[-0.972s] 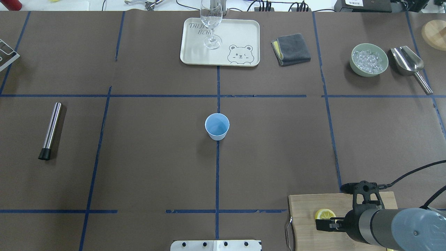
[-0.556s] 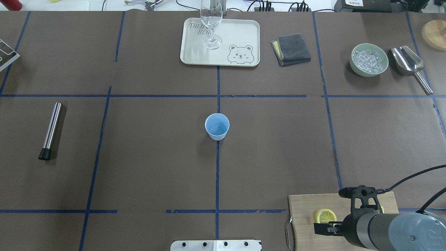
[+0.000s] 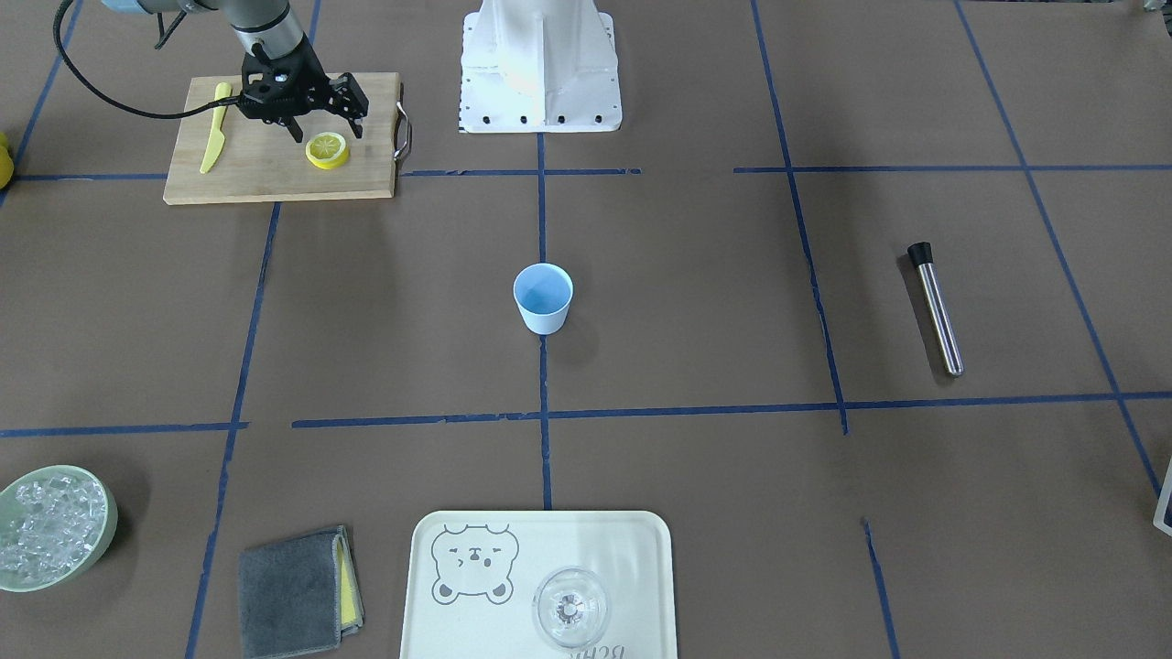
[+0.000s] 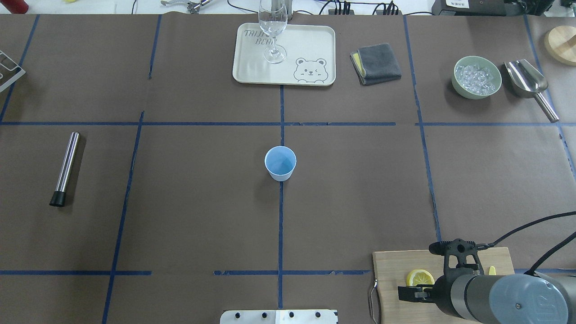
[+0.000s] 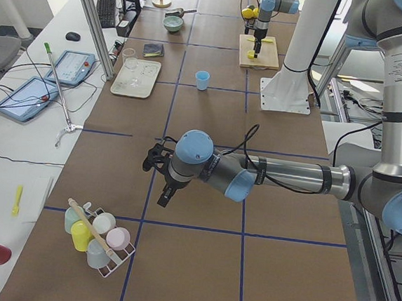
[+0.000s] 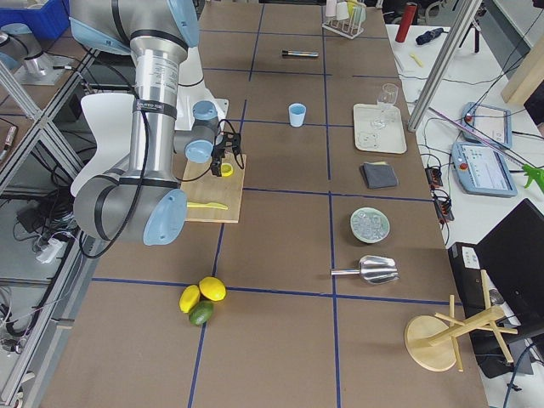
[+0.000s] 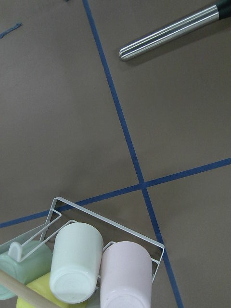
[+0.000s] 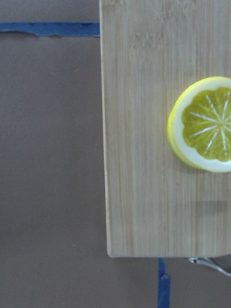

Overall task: Squeeze lemon into cup
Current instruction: 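Close the right gripper on the lemon slice and lift it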

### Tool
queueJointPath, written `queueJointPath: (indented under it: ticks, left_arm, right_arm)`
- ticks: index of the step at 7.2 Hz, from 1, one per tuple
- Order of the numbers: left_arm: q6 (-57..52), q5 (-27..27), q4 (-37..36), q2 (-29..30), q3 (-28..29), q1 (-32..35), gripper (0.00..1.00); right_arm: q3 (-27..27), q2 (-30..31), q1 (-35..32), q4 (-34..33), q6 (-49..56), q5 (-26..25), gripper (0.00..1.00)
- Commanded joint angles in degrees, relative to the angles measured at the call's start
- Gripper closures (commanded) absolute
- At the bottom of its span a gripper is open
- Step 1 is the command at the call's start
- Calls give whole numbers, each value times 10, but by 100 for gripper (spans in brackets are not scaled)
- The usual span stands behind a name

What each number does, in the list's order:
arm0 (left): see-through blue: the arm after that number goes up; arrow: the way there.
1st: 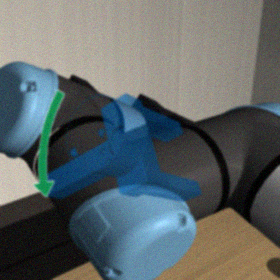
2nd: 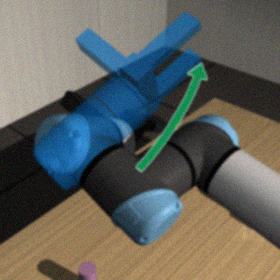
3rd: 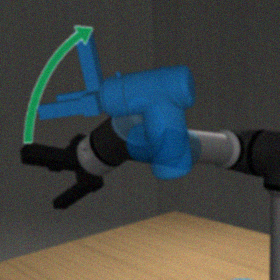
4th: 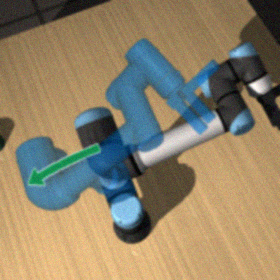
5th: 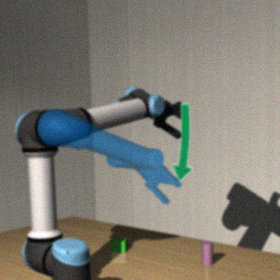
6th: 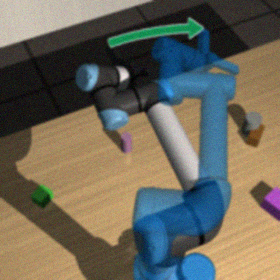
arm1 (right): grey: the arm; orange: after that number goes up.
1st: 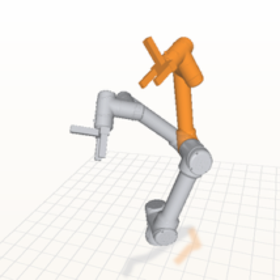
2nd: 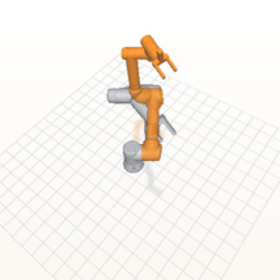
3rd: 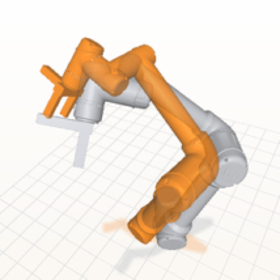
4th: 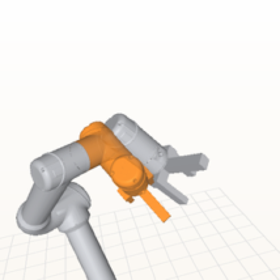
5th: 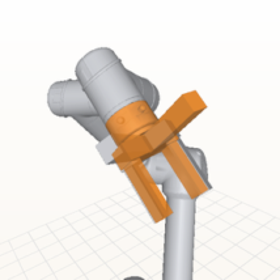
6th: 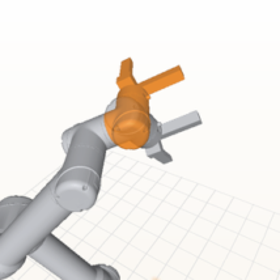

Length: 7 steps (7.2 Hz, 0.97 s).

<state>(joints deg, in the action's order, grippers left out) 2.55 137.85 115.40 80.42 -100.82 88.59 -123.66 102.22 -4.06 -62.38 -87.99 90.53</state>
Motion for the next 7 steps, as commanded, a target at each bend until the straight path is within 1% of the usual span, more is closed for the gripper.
queueJointPath:
  ticks: [1, 2, 4, 5, 7]
  left_arm:
    - [0, 0, 0, 1, 0, 0, 0]
    - [0, 0, 0, 1, 0, 0, 0]
    - [0, 0, 0, 3, 0, 0, 0]
    - [0, -1, 0, 2, 1, 0, 0]
    - [0, -1, 0, 2, 1, 0, 0]
  right_arm:
    - [6, 0, -7, 0, 0, -4, 5]
    - [9, 0, -11, 0, 0, -9, 7]
    - [10, 0, -12, 0, 0, -16, 18]
    - [10, -1, -12, 0, 0, -18, 26]
    - [7, -2, -13, 0, -1, -24, 45]
